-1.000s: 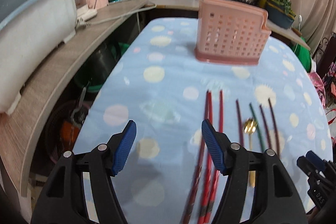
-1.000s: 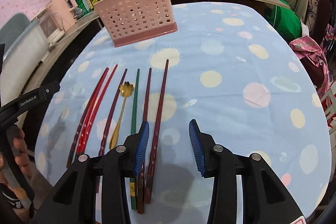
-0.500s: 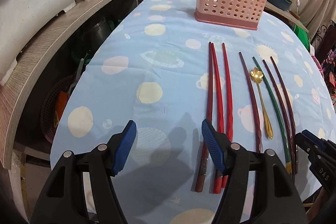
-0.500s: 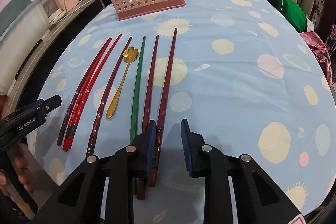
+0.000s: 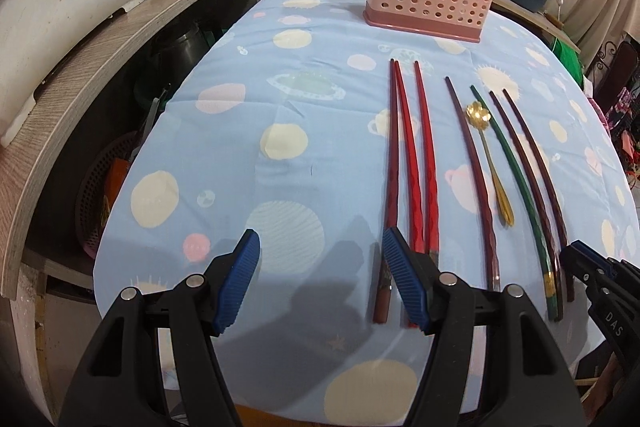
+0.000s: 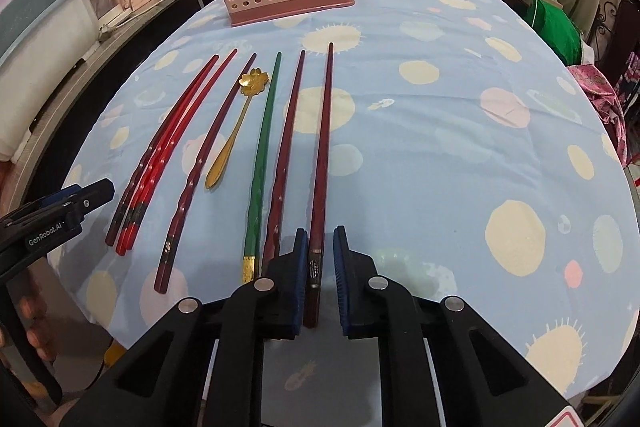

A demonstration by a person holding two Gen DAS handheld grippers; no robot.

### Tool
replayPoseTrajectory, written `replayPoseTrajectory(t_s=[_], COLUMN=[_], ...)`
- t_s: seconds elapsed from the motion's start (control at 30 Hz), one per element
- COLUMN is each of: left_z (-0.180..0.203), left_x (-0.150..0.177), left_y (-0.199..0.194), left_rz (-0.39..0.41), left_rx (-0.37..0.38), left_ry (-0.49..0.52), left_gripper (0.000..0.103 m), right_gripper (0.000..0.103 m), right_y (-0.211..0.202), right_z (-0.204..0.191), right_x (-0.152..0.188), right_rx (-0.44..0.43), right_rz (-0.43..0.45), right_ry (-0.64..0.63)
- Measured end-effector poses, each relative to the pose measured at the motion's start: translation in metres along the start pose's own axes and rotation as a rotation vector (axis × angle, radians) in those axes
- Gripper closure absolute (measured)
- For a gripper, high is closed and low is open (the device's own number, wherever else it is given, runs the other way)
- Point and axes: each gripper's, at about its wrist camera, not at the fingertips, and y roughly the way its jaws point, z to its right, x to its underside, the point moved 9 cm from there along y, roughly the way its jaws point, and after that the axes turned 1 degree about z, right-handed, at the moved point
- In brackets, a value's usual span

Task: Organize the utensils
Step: 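Grasp a dark red chopstick with the right tool while the left tool grasps another, then lift both dark red chopsticks and carry them over the pink basket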

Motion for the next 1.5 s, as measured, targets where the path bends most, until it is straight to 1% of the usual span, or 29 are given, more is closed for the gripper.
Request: replayPoseTrajectory(t_s=[0.17,0.43,0.5,0.57,0.73,0.77,0.8,0.83,0.9,0.97,1.3,1.5], left_z=[0.002,0.011,0.012,0.012,0.013,0.013,0.013,0.014,0.017,0.019,0.022,0.022], left_x=[0.008,0.02,0.022,0.022,0.021,0.021,0.021,0.021,0.02,0.021,0.022,0.021], left_y=[-0.002,0.002,0.004,0.004,0.003,0.003,0.003,0.003,0.002,0.002,0.001,-0.001], left_rz=[-0.009,-0.042,-0.056,-0.051,-0.048,-0.049,-0.049,-0.05,-0.053,-0.055,-0.064,-0.063], left_rx=[0.01,0.031,0.031,0.026,0.026,0.023,0.025,0.028,0.036,0.042,0.046,0.045], left_ry=[0.002,0.021,0.021,0.023,0.03,0.033,0.038,0.042,0.049,0.051,0.061,0.057], left_gripper=[0.042,0.042,0.046,0.048,0.061,0.066,0.073,0.075,0.086,0.093,0.095,0.096], right_gripper=[0.096,0.096,0.096,0.096,0.096,0.096,0.096,0.096,0.096,0.096,0.096,0.096], right_y=[-0.004,-0.006,-0.006,-0.006,-0.006,-0.006,-0.006,-0.006,-0.006,-0.006,-0.008,-0.019], right_z=[0.002,0.005,0.005,0.005,0.005,0.005,0.005,0.005,0.005,0.005,0.005,0.007], right_x=[0.007,0.009,0.01,0.01,0.01,0.01,0.01,0.01,0.01,0.01,0.009,-0.002], right_rx=[0.006,-0.009,-0.009,-0.009,-0.009,-0.008,-0.008,-0.008,-0.006,-0.007,-0.015,-0.022], right_rz=[0.004,0.009,0.008,0.008,0.01,0.009,0.009,0.01,0.01,0.011,0.01,0.046], right_ry=[0.003,0.025,0.025,0.025,0.026,0.025,0.024,0.024,0.023,0.023,0.032,0.042])
